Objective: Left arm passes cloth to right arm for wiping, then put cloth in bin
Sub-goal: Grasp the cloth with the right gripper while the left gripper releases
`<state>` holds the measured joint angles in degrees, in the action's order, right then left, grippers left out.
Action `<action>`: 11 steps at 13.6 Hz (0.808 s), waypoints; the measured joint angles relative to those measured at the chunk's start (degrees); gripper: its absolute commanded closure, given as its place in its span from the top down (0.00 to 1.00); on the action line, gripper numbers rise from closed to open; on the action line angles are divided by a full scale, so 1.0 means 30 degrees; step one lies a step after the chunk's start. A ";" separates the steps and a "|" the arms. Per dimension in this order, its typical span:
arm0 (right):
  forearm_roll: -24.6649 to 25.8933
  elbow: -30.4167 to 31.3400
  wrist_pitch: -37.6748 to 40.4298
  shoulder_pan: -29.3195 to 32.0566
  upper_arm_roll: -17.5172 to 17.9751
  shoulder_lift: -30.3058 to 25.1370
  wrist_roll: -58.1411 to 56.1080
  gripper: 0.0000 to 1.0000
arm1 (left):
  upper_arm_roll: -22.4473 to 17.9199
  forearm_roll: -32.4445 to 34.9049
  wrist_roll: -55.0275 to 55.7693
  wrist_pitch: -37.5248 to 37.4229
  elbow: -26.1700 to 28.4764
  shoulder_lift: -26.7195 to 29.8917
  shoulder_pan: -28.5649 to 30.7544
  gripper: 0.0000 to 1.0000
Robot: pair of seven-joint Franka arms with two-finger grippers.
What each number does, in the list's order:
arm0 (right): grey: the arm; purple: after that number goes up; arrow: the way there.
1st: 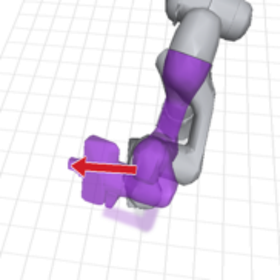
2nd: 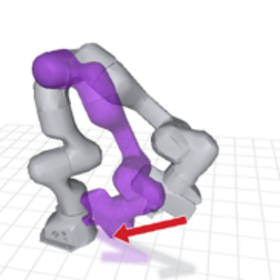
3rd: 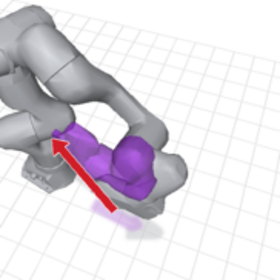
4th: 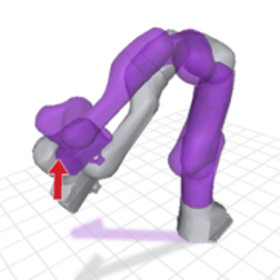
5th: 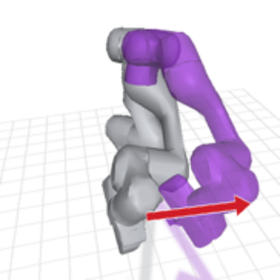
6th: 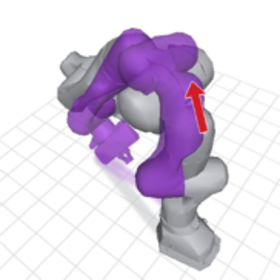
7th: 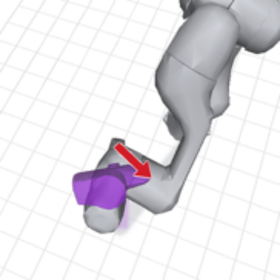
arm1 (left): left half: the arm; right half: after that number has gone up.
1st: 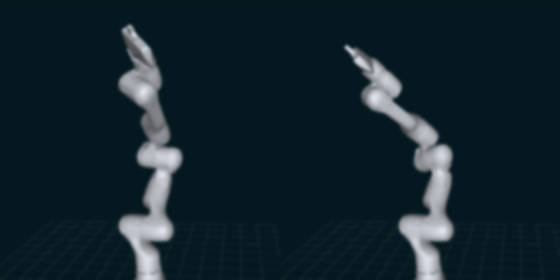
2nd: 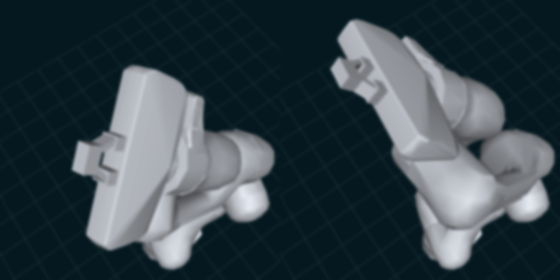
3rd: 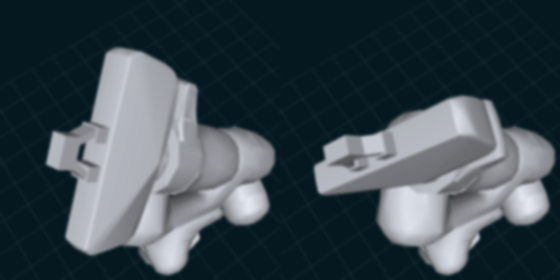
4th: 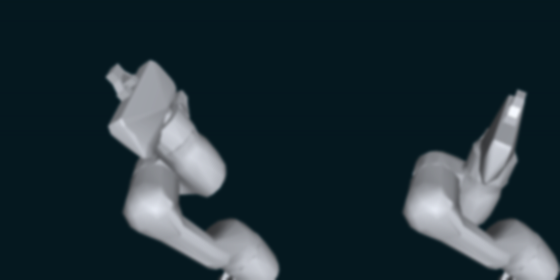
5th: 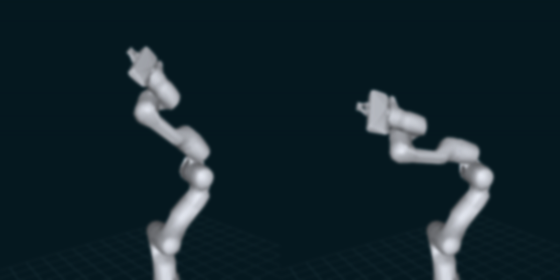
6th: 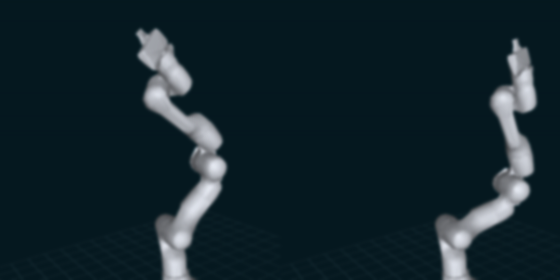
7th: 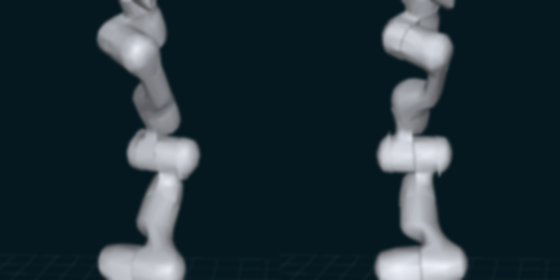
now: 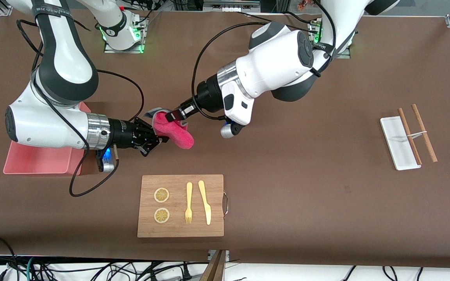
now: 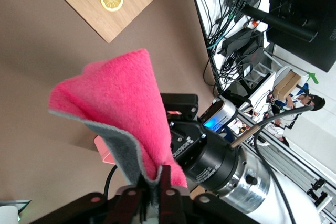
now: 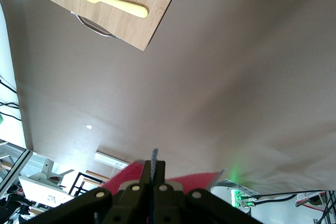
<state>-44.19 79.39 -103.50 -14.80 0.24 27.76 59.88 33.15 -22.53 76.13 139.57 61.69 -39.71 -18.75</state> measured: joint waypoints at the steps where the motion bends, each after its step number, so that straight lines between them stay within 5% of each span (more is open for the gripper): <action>1: 0.0000 0.0004 0.0003 -0.0002 0.0000 0.0049 0.0000 0.00 | -0.0001 0.0000 0.0000 -0.0001 -0.0007 0.0000 0.0149 1.00; 6: 0.0096 0.0061 0.0078 -0.0250 0.0002 0.0836 -0.0211 0.00 | 0.0005 0.0000 -0.0147 -0.1949 -0.0226 0.0043 0.1335 1.00; 11: 0.3280 0.0280 0.0242 -0.1736 0.0017 0.2725 -0.0442 0.00 | -0.0103 0.0625 -0.4941 -0.9016 -0.0267 0.0580 0.4489 1.00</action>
<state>-34.35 80.23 -102.78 -20.00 0.29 35.93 58.55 32.85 -20.65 61.31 112.53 60.89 -37.97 -5.28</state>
